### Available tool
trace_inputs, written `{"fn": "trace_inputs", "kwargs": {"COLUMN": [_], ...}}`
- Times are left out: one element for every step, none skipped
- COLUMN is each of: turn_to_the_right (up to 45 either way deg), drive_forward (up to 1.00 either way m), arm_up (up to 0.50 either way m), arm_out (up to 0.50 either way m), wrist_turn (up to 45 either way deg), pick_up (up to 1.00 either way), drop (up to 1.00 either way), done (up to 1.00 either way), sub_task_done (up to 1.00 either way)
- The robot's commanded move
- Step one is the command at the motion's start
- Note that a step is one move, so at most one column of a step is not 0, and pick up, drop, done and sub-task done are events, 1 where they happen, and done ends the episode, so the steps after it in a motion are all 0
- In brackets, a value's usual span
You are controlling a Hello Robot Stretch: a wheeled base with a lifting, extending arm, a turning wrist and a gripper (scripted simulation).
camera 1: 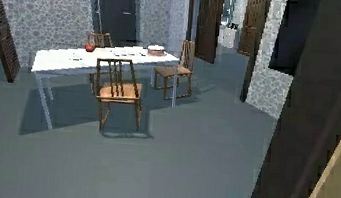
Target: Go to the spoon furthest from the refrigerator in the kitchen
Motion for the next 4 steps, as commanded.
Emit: {"fn": "trace_inputs", "kwargs": {"turn_to_the_right": [-33.0,0.0,21.0,0.0], "drive_forward": [0.00,0.15,0.00,1.00], "arm_up": [0.00,0.00,0.00,0.00], "arm_out": [0.00,0.00,0.00,0.00], "wrist_turn": [0.0,0.0,0.0,0.0], "pick_up": [0.00,0.00,0.00,0.00], "drop": [0.00,0.00,0.00,0.00], "done": [0.00,0.00,0.00,0.00], "sub_task_done": [0.00,0.00,0.00,0.00]}}
